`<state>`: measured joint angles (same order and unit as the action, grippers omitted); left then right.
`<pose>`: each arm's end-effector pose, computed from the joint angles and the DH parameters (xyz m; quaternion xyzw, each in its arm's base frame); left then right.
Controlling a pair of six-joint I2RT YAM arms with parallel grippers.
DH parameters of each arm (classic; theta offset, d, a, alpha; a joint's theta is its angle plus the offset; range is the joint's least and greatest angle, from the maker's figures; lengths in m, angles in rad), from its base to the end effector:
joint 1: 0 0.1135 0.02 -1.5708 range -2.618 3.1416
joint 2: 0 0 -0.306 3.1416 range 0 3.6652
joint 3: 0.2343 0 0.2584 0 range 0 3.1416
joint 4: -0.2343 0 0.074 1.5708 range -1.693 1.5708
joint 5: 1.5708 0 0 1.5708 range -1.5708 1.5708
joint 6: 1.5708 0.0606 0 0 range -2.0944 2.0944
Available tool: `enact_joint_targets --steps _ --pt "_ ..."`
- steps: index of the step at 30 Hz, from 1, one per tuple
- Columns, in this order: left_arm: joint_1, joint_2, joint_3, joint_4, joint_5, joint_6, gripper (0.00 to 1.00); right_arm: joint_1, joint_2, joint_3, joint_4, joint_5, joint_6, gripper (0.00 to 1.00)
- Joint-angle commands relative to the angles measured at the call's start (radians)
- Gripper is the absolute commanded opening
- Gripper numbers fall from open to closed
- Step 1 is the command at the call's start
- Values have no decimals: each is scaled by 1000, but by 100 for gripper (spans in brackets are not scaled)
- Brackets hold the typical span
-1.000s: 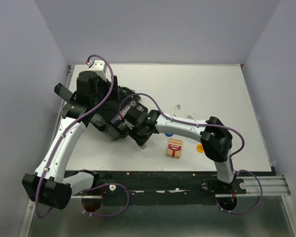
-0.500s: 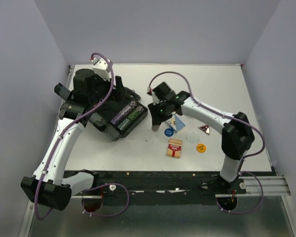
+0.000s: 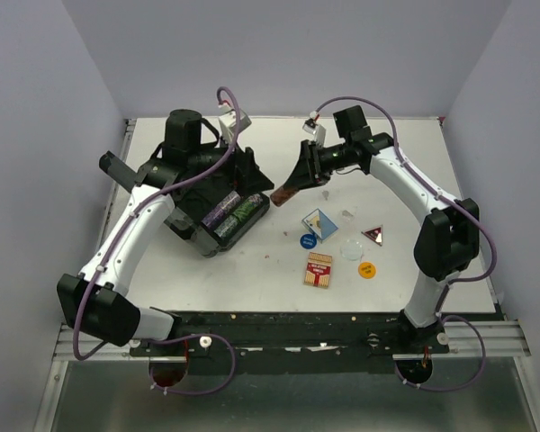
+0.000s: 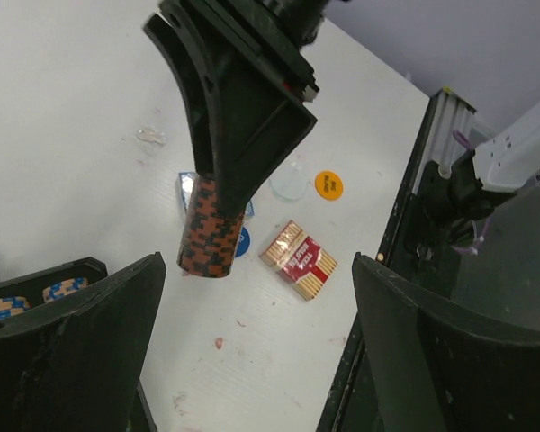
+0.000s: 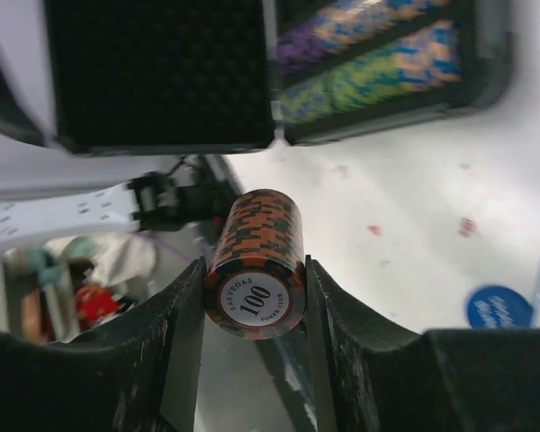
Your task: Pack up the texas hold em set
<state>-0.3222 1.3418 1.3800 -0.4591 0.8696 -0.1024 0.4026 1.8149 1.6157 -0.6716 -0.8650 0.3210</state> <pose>0.2724 -0.1397 0.4348 0.3112 0.7314 -0.4495 0.4076 0.3731 0.2090 0.3328 -0.1784 0.8463 0.4784 0.1518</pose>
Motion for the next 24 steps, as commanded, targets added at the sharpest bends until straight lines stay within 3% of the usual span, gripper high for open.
enact_joint_targets --steps 1,12,20,24 --pt "-66 60 71 -127 13 134 93 4 34 101 93 -353 147 1" --pt "-144 166 114 -165 -169 187 87 5 12 84 113 -394 184 1" --pt "-167 186 108 -141 -173 168 72 5 8 81 109 -382 182 1" --pt "-167 195 110 -133 -169 155 56 5 -3 66 101 -365 176 1"
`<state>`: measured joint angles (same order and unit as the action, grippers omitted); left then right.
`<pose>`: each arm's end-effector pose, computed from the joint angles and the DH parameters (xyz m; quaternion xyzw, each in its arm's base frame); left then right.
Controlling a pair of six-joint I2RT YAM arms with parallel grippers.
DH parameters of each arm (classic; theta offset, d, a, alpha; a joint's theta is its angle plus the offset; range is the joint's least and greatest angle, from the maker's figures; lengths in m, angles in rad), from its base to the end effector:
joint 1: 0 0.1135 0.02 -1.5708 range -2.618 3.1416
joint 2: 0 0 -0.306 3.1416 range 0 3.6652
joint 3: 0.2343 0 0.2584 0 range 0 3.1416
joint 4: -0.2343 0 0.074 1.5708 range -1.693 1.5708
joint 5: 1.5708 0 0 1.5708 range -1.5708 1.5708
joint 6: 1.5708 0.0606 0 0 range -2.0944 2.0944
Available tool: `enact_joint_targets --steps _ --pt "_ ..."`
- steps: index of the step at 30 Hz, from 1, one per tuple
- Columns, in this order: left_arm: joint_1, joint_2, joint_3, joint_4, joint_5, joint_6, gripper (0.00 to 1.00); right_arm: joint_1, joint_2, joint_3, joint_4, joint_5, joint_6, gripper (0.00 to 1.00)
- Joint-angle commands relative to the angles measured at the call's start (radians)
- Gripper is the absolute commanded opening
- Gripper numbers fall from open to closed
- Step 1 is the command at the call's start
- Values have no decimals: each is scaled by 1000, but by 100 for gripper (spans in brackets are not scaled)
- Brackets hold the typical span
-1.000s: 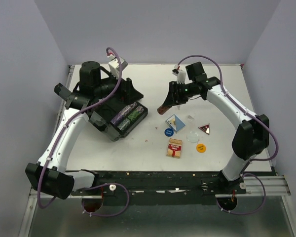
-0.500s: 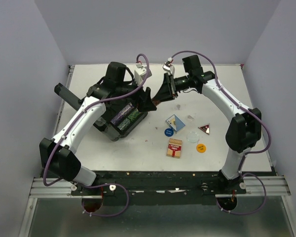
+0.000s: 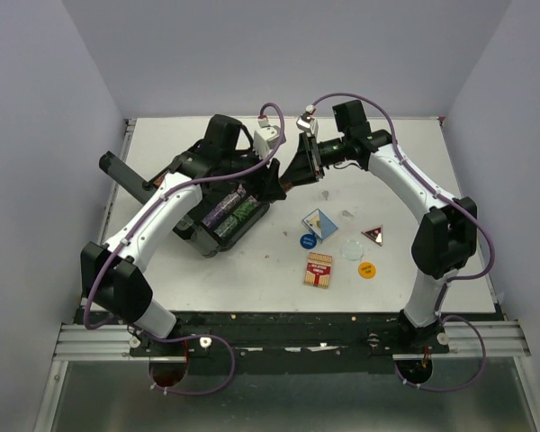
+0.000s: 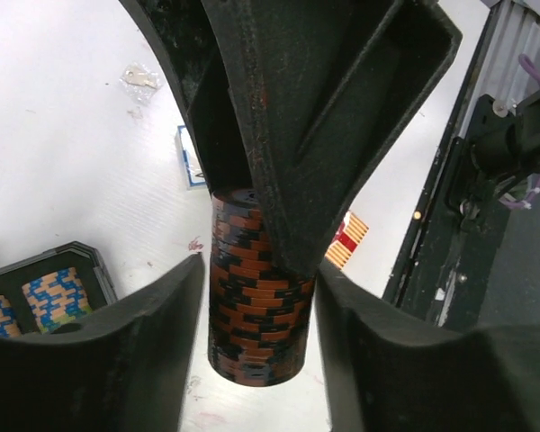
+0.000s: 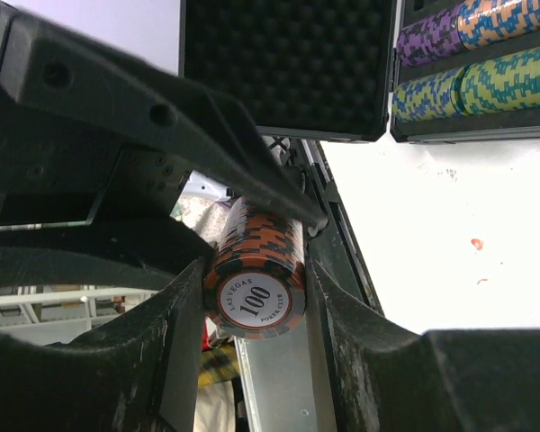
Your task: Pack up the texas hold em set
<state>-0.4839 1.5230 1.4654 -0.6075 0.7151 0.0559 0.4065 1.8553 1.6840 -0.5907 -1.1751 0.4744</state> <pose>0.2949 -0.1999 0.3907 0.3722 0.7710 -0.3946 0.3337 0.3767 0.2230 0.3563 -0.1920 0.7721 0.6006 0.0790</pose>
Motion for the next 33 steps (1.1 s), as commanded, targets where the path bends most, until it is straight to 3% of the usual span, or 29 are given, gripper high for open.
enact_joint_targets --steps 1,6,9,11,13,16,17,19,22,27,33 --pt "-5 16 24 18 -9 -5 51 2 -50 -7 20 -51 20 1" --pt "-4 20 27 26 29 -16 28 0 -61 -21 28 -3 24 1" --pt "-4 20 26 28 38 -16 8 0 -62 -21 37 28 30 1" --pt "-5 19 24 26 35 -11 0 0 -68 -26 58 49 41 9" --pt "-5 14 24 22 26 -4 0 0 -73 -15 65 92 36 19" --pt "-5 6 24 15 -6 7 0 -1 -90 9 54 181 12 45" --pt "-5 -1 23 15 -17 9 0 -3 -96 16 55 218 10 60" --pt "-2 -17 13 28 -34 7 0 -6 -110 23 64 267 6 78" --pt "-2 -37 9 37 -60 13 0 -27 -125 17 95 319 23 93" --pt "25 -53 21 6 -124 68 0 -72 -166 -10 147 452 38 98" --pt "204 -20 125 -107 -265 157 0 -86 -225 -59 181 548 13 98"
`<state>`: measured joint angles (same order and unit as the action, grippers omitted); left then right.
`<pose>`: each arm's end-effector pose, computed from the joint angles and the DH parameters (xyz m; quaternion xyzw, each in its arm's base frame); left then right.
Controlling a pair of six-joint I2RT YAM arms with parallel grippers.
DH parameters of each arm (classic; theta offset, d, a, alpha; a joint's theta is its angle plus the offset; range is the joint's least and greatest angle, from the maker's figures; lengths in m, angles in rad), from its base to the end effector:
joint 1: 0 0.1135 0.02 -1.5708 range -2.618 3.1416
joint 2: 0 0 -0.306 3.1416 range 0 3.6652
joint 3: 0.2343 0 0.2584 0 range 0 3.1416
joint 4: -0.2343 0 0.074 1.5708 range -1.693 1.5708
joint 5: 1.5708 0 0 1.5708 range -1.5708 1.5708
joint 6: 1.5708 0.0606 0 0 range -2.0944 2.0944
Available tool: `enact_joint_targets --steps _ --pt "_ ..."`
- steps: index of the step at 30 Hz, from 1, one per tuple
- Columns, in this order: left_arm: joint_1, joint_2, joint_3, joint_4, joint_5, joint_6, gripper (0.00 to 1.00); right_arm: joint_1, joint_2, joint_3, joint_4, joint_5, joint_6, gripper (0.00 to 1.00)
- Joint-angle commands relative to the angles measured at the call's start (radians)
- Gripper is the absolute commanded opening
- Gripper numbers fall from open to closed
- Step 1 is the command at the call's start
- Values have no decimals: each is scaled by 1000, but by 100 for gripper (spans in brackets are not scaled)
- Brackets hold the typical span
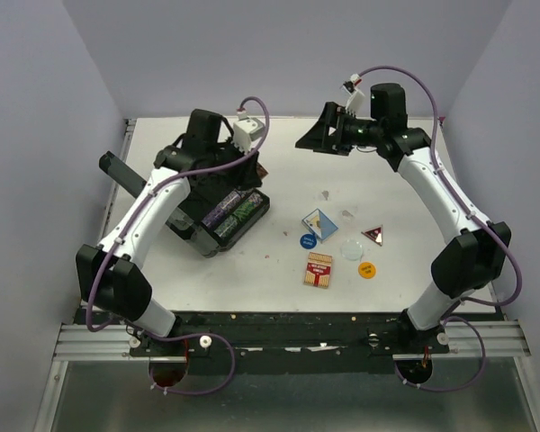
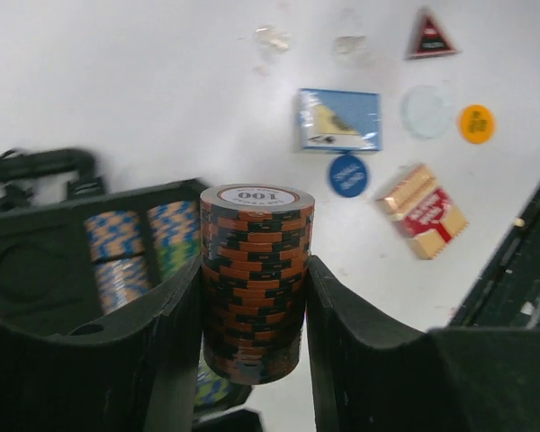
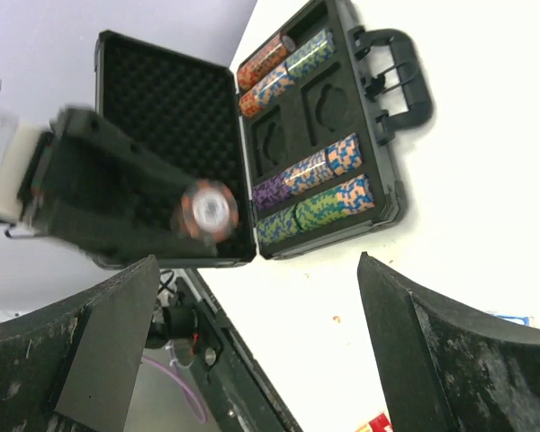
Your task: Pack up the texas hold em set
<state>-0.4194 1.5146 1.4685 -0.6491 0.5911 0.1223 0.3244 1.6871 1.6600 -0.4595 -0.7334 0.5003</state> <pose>0.3078 -0.1742 0.3877 0.3508 0.8018 -0.3209 0.3621 0.3791 0.1703 0.4149 -0.1140 0.8128 0.4744 0.3182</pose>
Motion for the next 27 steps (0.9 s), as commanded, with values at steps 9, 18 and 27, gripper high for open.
enact_joint_targets --steps 9,18,27 --pt "323 183 375 -119 -329 264 0 -5 -87 -80 108 106 3 98" --pt "387 398 589 -150 -393 335 0 -5 -112 -94 107 140 -29 98" --pt "410 470 559 -121 -418 402 0 -7 -98 -97 97 166 -26 98"
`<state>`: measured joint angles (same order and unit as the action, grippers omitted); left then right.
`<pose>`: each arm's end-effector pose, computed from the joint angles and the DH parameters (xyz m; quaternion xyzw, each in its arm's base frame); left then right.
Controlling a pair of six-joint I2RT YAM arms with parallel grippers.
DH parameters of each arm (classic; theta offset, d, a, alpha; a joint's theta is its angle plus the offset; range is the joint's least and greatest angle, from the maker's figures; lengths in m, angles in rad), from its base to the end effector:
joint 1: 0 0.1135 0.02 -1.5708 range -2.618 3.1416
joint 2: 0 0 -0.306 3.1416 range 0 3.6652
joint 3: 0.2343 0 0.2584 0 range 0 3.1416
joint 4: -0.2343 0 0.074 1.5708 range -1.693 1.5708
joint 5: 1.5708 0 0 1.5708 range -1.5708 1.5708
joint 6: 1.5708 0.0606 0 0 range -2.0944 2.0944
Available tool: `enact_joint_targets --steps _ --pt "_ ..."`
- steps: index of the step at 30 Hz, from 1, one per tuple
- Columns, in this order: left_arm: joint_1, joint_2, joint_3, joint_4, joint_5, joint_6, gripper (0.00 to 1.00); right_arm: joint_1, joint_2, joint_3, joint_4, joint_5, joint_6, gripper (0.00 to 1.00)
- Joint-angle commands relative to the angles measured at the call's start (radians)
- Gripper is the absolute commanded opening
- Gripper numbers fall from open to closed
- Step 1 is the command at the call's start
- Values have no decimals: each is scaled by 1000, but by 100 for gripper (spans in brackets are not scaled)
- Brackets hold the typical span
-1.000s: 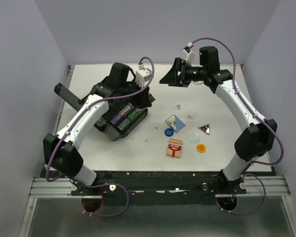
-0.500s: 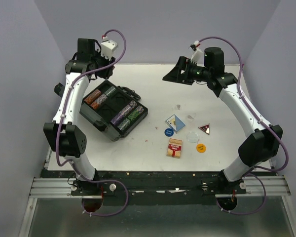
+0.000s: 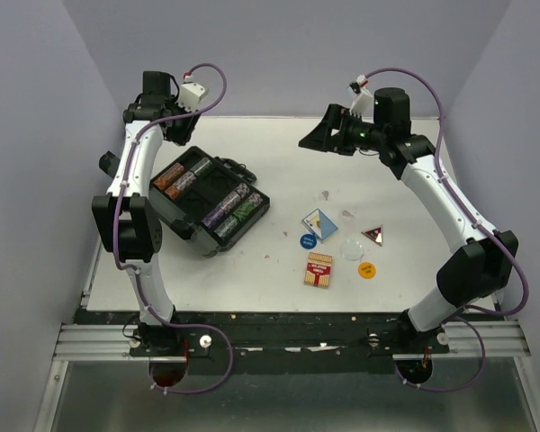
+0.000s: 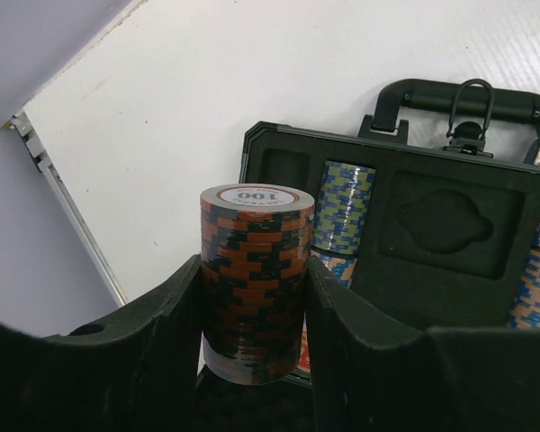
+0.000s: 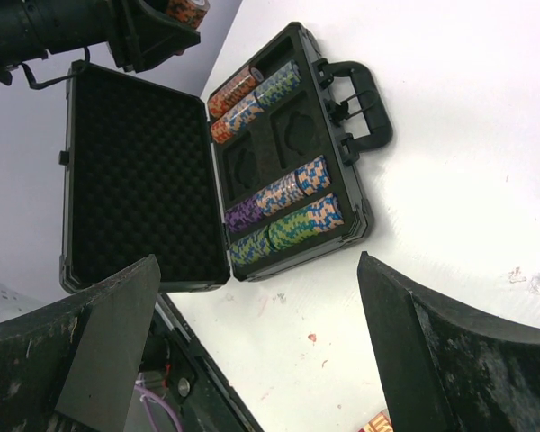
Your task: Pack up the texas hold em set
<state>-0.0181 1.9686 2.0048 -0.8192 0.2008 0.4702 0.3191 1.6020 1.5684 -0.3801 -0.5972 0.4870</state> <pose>0.4818 -0.0208 0.3706 0.2594 0.8822 -0.0046 0.3929 0.3657 0.1567 0.4210 -0.0932 0.8109 0.4316 0.3841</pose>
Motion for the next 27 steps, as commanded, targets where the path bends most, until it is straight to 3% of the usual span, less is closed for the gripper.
enact_joint_targets --steps 1,27 --pt "9 29 23 52 -20 50 0 0 -7 -1 14 31 -14 98" --pt "9 164 -17 124 -67 27 0 -5 75 44 -26 25 -19 98"
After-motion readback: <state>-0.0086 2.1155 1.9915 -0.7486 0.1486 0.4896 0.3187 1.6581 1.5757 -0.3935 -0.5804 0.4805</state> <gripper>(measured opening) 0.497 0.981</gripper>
